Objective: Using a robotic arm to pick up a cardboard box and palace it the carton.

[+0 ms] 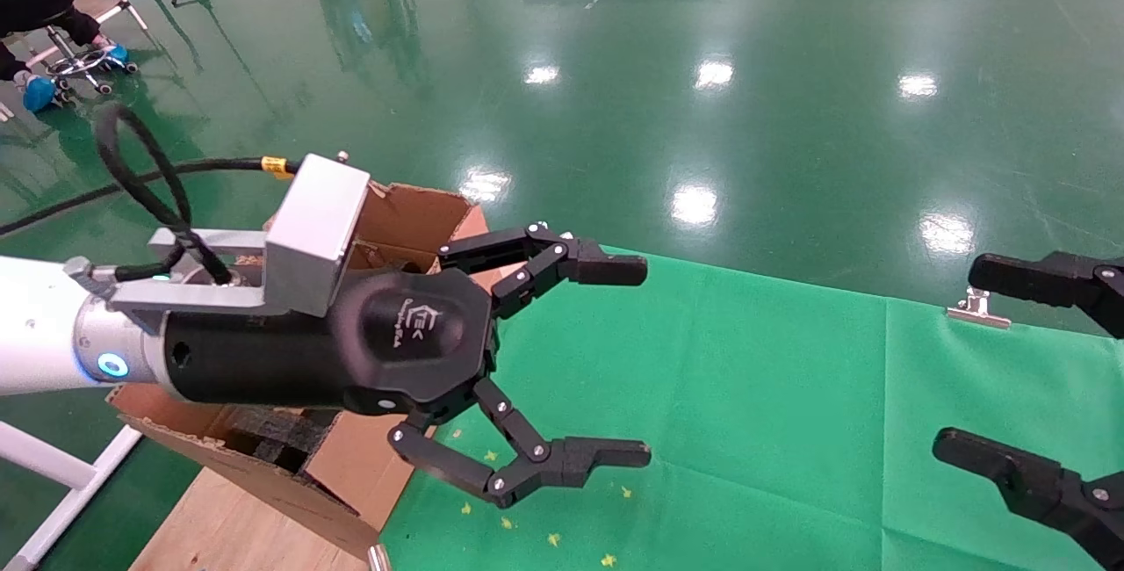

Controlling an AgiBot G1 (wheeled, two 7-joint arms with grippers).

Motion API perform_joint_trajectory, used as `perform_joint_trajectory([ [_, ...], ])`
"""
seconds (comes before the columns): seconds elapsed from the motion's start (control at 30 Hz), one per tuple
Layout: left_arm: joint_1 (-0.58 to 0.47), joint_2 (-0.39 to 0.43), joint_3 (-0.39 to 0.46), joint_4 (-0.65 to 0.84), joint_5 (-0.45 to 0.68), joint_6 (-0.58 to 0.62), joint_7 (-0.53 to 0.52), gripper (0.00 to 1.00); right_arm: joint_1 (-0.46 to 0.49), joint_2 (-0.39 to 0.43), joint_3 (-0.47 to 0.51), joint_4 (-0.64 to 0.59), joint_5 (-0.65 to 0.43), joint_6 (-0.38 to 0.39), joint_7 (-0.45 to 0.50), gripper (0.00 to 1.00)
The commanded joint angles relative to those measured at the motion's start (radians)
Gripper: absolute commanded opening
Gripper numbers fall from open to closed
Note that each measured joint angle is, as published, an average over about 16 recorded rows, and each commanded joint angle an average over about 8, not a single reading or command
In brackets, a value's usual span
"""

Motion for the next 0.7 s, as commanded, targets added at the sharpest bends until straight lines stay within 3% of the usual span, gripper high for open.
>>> perform_joint_trajectory([
  [0.03, 0.000, 0.000, 0.000, 0.000, 0.000, 0.000, 0.000, 1.00, 0.000, 0.000, 0.000, 0.000, 0.000, 0.000, 0.000, 1.00],
  [0.7, 0.000, 0.000, 0.000, 0.000, 0.000, 0.000, 0.000, 1.00, 0.000, 0.000, 0.000, 0.000, 0.000, 0.000, 0.000, 1.00],
])
